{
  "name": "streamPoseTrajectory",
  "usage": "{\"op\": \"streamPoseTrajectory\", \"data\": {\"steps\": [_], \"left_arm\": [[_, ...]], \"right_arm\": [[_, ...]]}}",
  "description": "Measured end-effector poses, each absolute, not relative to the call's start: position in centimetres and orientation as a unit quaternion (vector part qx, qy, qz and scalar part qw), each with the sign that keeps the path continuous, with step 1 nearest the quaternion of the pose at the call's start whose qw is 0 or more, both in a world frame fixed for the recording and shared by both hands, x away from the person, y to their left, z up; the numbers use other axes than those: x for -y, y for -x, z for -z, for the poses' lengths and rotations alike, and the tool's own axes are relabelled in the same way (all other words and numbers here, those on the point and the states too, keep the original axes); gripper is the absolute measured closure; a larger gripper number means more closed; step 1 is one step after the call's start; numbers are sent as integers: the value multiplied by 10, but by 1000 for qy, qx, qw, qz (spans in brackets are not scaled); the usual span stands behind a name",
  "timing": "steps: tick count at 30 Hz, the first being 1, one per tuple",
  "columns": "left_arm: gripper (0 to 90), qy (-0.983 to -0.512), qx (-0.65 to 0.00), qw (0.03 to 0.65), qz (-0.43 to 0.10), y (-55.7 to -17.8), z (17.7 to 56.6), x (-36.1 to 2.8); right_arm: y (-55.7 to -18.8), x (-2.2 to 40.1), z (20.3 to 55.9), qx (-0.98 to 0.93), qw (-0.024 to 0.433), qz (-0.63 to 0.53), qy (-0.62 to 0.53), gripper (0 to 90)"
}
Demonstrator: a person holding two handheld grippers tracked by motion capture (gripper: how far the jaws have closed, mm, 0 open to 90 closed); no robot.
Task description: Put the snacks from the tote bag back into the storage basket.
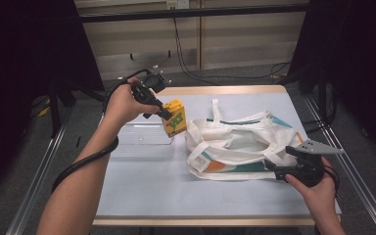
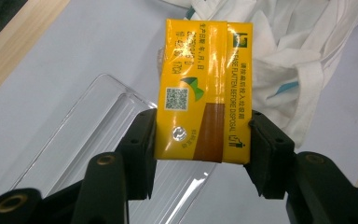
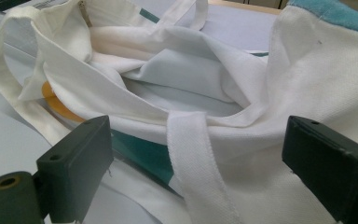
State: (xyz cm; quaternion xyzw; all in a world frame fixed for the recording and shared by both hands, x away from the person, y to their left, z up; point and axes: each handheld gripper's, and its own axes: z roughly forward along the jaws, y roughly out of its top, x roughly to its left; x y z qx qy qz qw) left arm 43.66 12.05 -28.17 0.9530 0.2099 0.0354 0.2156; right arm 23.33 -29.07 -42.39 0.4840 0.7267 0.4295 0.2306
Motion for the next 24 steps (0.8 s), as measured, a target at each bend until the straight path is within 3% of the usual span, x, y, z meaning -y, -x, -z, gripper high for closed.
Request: {"op": "streamPoseTrajectory", "data": {"steps": [24], "left_arm": [[496,-956,-198,217,-26,-439,291,-156]], "right_arm": [[-234,288,426,-729,228,-429,-483,83]]}}
